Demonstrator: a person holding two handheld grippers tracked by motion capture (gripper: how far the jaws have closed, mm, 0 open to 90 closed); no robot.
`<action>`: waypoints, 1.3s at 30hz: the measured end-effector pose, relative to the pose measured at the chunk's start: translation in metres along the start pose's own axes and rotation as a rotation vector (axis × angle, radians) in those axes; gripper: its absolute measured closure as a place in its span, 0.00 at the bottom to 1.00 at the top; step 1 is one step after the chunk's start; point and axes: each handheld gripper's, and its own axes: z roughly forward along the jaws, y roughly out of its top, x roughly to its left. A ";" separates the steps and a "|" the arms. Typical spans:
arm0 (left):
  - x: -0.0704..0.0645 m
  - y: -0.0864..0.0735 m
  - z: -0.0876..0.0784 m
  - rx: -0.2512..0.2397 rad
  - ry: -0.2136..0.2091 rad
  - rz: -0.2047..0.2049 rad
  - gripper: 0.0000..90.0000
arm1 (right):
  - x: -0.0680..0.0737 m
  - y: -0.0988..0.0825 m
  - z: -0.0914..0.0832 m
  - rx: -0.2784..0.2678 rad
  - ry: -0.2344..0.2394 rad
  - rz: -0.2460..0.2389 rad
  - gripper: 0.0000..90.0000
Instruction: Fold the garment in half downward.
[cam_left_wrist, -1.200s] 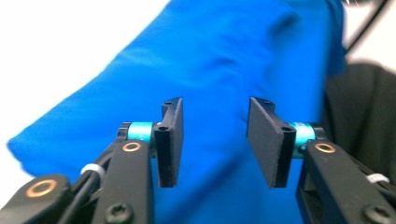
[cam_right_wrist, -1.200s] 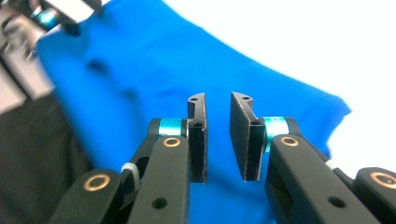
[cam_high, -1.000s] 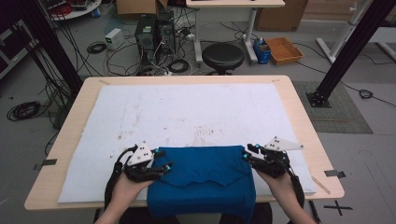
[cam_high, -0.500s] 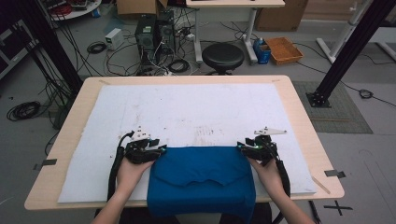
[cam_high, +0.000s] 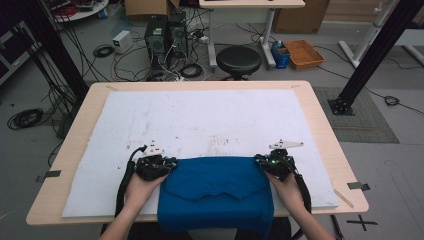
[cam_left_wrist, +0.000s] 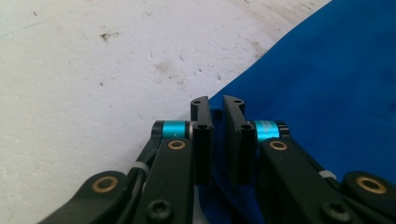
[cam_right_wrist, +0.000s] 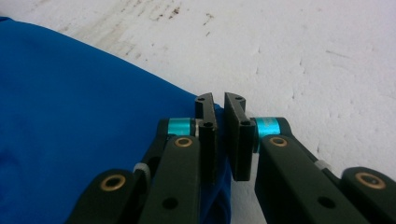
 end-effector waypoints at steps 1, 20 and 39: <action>0.001 0.000 0.000 0.000 -0.002 -0.002 0.93 | 0.000 0.000 -0.001 -0.005 -0.005 -0.005 0.94; 0.031 0.044 0.010 -0.076 0.073 0.044 0.93 | -0.023 0.044 0.008 -0.079 -0.041 -0.056 0.95; 0.061 0.066 0.045 -0.062 0.133 0.052 0.93 | -0.046 0.078 0.045 -0.060 -0.086 -0.042 0.95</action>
